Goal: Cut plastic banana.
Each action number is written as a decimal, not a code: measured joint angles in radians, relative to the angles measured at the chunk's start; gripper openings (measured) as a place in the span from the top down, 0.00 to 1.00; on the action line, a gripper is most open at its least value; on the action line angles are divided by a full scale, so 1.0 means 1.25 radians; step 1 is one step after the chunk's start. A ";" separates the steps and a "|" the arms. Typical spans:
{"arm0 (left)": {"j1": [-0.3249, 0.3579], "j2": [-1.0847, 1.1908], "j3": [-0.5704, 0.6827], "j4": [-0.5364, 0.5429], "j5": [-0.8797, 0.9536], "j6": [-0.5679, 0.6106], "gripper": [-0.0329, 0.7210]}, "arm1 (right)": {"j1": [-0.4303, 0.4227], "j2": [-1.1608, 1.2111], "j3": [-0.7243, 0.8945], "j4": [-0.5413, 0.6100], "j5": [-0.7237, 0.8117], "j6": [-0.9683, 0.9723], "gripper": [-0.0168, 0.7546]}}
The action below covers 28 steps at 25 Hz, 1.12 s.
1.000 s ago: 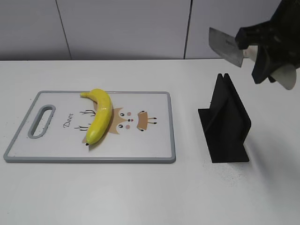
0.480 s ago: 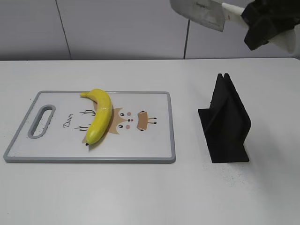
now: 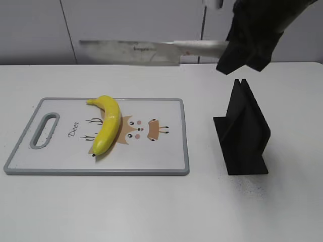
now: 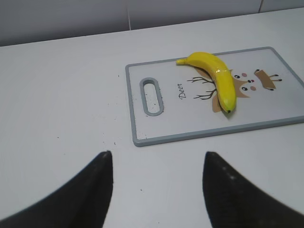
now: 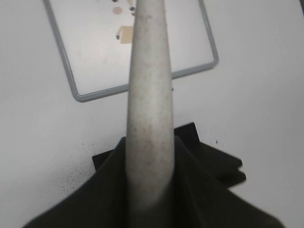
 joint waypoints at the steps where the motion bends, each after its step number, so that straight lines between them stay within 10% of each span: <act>1: 0.000 0.000 0.000 0.000 0.000 0.000 0.18 | 0.000 0.013 0.000 0.020 -0.001 -0.051 0.74; 17: 0.000 0.157 -0.045 -0.002 -0.143 0.086 0.21 | 0.000 0.191 -0.075 0.108 -0.012 -0.169 0.74; 28: 0.000 0.595 -0.217 -0.098 -0.264 0.362 0.21 | 0.000 0.293 -0.185 0.139 -0.001 -0.171 0.74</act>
